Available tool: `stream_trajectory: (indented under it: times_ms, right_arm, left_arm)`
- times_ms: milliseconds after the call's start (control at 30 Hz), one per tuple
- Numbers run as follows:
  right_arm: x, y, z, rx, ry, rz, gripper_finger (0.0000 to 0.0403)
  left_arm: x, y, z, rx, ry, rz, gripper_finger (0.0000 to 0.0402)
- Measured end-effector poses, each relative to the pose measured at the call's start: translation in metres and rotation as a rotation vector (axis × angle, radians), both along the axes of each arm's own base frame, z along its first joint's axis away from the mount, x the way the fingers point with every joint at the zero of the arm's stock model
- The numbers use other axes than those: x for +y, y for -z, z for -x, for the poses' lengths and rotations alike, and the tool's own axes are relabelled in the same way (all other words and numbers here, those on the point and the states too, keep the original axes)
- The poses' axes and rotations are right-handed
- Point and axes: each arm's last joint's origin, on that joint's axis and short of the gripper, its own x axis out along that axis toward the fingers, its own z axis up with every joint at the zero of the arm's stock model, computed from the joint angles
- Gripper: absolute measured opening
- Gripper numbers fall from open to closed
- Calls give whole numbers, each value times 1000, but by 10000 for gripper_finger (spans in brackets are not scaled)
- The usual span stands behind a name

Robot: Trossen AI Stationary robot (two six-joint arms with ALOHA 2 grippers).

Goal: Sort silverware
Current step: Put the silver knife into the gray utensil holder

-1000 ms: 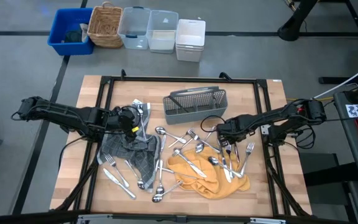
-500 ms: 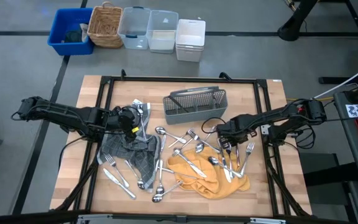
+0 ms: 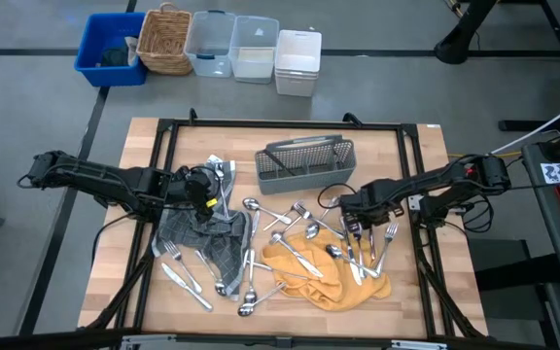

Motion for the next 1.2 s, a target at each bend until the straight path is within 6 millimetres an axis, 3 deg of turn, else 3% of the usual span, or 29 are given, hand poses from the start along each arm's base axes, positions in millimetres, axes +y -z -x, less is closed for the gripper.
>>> stream_trajectory:
  times_ms: [567,933,1200]
  right_arm:
    - [1,14,6,-32,31,-25,102]
    - [0,17,8,-31,40,-23,24]
    - [0,18,8,-33,26,-18,39]
  left_arm:
    - [0,0,0,0,0,0,74]
    - [0,0,0,0,0,0,74]
    - [0,0,0,-5,0,1,74]
